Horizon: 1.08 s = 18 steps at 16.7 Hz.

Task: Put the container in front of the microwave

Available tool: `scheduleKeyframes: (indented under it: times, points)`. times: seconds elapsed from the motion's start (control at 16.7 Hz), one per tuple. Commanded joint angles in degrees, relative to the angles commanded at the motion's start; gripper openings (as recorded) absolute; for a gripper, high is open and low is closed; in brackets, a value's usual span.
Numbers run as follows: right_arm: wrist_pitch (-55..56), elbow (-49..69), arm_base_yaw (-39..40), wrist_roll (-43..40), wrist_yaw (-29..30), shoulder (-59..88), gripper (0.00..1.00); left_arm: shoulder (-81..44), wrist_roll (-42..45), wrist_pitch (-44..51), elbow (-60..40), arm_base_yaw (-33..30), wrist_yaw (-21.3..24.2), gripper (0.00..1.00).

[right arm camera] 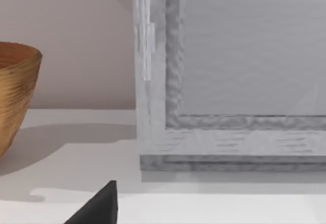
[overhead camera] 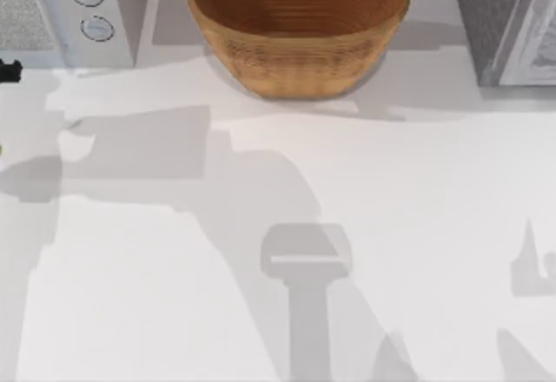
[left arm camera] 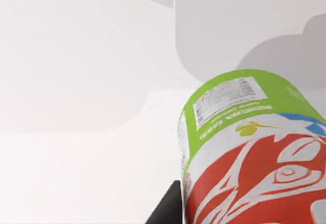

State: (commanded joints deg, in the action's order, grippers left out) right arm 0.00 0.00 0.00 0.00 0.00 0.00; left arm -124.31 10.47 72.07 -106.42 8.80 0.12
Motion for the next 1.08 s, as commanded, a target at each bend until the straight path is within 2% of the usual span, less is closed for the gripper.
scheduleKeyframes:
  times: [0.12, 0.9, 1.08]
  points:
    - [0.0, 0.0, 0.0, 0.0, 0.0, 0.0, 1.0, 0.0, 0.0, 0.0, 0.0, 0.0, 0.0, 0.0]
    - [0.0, 0.0, 0.0, 0.0, 0.0, 0.0, 1.0, 0.0, 0.0, 0.0, 0.0, 0.0, 0.0, 0.98]
    - [0.0, 0.0, 0.0, 0.0, 0.0, 0.0, 1.0, 0.0, 0.0, 0.0, 0.0, 0.0, 0.0, 1.0]
